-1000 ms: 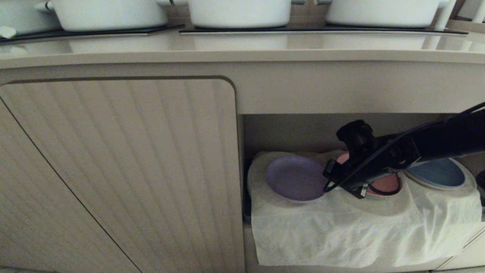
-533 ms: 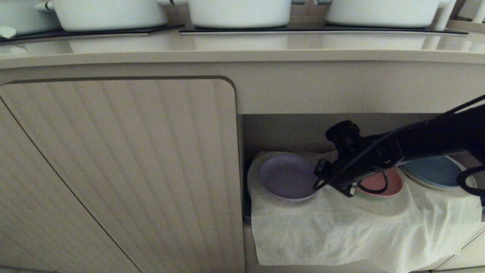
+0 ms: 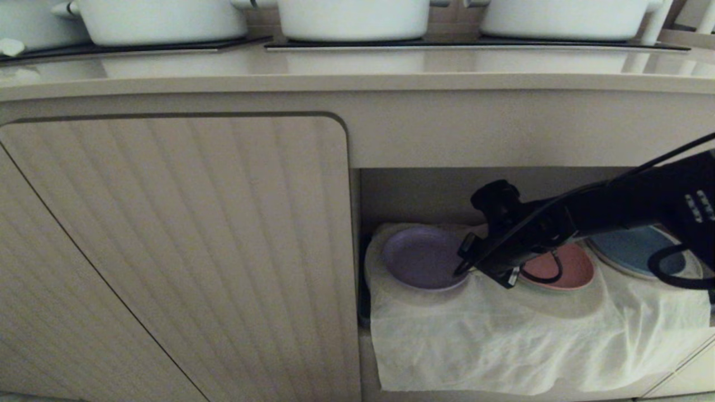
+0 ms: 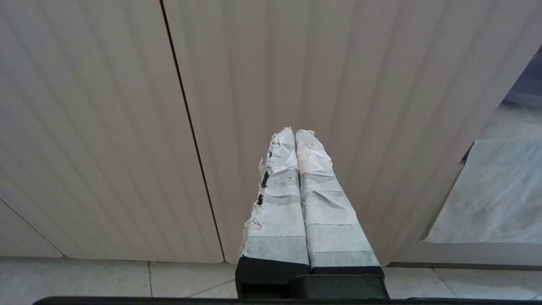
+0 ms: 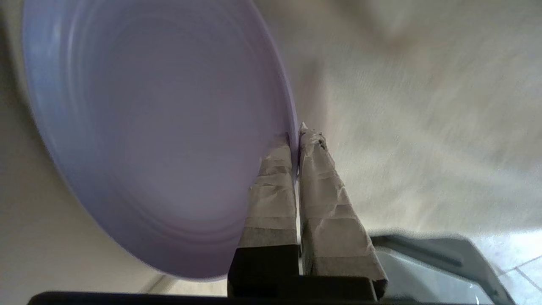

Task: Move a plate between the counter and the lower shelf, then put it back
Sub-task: Put the plate in the cupboard

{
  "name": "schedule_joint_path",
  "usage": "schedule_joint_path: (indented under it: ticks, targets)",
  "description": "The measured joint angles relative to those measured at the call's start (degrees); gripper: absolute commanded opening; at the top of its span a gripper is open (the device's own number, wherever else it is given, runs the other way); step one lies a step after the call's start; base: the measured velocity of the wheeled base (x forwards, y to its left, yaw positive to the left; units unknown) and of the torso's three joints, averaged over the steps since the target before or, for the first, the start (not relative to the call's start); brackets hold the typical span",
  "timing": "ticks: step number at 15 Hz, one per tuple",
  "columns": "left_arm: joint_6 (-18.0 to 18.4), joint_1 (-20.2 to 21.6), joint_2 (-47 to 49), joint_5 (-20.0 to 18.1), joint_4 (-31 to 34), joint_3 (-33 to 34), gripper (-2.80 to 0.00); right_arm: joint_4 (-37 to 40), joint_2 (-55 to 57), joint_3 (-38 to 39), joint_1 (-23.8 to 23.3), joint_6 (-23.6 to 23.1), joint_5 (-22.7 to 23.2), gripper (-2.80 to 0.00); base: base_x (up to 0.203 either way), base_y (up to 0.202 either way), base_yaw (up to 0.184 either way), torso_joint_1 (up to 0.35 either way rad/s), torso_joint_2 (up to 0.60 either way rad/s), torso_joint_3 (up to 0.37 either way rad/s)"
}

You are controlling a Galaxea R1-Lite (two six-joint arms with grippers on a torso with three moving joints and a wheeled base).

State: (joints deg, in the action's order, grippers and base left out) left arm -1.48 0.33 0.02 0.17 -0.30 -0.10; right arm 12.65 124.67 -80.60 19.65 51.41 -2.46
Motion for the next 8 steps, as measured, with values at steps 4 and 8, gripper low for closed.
schedule_joint_path:
  ticks: [4, 8]
  targets:
    - [0.02, 0.0, 0.0, -0.03, -0.02, 0.0, -2.8, 3.05, 2.36, -3.72, 0.33, 0.3, -1.06, -2.8, 0.0, 0.0, 0.0, 0.0, 0.0, 0.0]
    - [0.0, 0.0, 0.0, -0.01, -0.02, 0.0, -2.8, 3.13, 3.05, -4.25, 0.61, 1.87, -1.04, -2.8, 0.0, 0.0, 0.0, 0.0, 0.0, 0.0]
